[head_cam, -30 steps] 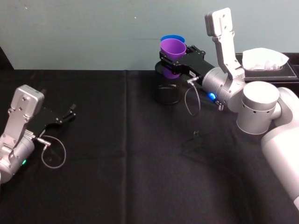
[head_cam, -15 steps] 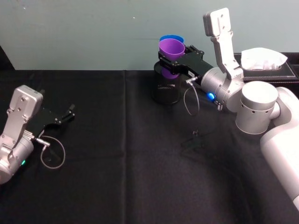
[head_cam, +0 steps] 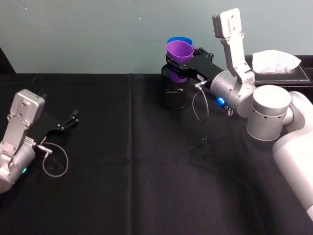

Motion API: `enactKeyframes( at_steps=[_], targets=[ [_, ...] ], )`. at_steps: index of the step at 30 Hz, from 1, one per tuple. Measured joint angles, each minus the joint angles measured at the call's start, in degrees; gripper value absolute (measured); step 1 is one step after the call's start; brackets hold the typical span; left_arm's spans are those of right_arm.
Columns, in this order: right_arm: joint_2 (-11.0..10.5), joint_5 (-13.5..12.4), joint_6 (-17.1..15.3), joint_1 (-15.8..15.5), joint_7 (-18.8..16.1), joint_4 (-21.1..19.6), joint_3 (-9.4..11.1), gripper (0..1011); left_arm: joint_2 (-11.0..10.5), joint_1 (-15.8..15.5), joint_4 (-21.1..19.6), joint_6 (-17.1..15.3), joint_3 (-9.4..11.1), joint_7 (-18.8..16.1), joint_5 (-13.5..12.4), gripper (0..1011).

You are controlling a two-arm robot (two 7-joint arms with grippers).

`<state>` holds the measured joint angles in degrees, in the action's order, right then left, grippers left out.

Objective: Pick up one cup with a gripper and tap it against the other cup.

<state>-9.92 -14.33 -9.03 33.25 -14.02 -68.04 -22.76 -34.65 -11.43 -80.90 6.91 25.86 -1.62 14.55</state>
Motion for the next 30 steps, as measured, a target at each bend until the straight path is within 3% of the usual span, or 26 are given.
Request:
enactKeyframes(
  at_steps=[30],
  targets=[
    [0.0, 0.0, 0.0, 0.0, 0.05, 0.0, 0.0, 733, 0.0, 0.0, 0.0, 0.0, 0.0, 0.0, 0.0, 1005]
  ],
)
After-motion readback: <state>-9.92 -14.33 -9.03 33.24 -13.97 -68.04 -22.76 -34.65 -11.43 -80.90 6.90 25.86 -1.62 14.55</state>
